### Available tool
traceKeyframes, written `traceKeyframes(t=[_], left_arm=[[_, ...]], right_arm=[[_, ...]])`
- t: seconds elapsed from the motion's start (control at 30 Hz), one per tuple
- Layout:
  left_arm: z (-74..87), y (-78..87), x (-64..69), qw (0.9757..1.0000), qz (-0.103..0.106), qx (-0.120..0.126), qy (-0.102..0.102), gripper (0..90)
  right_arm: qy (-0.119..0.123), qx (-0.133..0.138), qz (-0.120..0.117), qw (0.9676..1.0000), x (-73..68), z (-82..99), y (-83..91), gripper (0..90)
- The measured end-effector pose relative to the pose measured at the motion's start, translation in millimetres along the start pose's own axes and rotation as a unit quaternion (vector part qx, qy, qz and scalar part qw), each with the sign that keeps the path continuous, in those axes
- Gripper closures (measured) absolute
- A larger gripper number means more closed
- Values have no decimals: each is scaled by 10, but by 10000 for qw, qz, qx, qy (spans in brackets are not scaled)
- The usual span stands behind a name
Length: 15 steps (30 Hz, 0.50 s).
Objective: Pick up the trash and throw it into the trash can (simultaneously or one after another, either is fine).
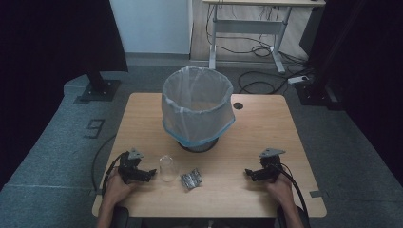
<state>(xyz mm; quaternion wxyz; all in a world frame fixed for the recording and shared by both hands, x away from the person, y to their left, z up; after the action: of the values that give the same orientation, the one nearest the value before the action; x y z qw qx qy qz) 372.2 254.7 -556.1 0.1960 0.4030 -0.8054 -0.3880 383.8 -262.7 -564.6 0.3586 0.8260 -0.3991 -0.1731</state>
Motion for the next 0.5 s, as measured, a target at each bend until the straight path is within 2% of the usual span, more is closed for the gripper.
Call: traceKeyframes(t=[0.5], left_arm=[[-21, 9, -7, 9999, 63, -85, -75, 5]], right_arm=[[-49, -8, 37, 10000, -12, 3, 4, 0]])
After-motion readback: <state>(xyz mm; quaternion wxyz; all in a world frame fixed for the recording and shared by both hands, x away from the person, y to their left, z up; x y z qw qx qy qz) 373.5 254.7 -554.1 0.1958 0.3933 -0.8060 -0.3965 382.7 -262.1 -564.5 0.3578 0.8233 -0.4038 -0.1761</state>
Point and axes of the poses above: each handheld gripper's, and its own axes: y roughly backward along the jaws, z roughly out of its underside, x roughly to its right, the point moved 1 cm from there along -y, roughly forward along the jaws, and after that the axes turned 3 degrees about -x, right-handed, at the moved point
